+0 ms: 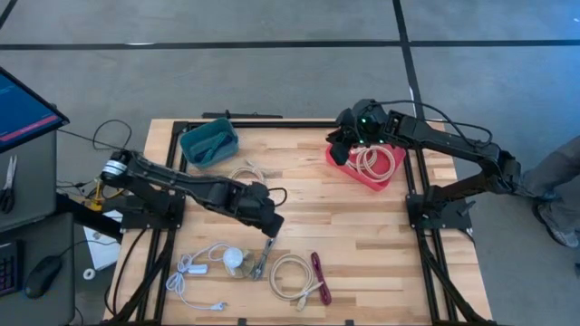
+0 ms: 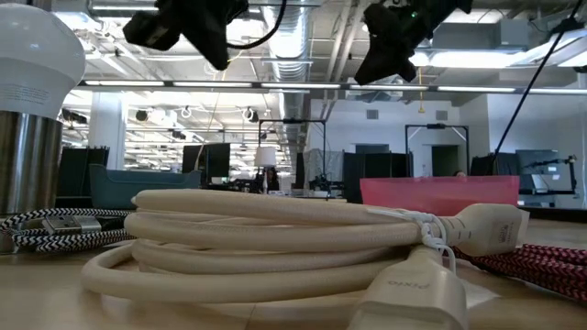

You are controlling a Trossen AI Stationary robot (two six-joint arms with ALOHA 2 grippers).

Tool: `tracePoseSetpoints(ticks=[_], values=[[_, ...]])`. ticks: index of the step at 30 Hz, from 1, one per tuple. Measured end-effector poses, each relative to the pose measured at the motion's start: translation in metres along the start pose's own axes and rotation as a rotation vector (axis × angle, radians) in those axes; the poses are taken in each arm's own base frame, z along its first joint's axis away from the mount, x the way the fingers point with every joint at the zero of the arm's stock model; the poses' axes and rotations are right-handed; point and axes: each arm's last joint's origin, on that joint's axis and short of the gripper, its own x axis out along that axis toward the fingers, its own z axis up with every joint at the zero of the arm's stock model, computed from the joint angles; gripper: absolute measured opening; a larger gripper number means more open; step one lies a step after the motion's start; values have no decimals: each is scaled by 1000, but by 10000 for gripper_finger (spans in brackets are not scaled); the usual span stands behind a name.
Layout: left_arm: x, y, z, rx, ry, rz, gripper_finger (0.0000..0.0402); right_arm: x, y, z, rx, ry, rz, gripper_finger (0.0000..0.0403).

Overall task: Pick & Place USB Port
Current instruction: Put the white black charger cable into blue bin

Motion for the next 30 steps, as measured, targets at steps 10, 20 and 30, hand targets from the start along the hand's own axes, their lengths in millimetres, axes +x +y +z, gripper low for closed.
tracePoseSetpoints(ticks=[10, 20, 30], values=[[23, -43, -1, -53, 10, 0, 3, 0, -15, -3, -4, 48, -47, 69], [35, -35, -10, -181, 164, 154, 3, -1, -27, -6, 4, 82, -82, 69], [34, -32, -4, -299, 167, 166, 3, -3, -45, -6, -6, 83, -128, 69]])
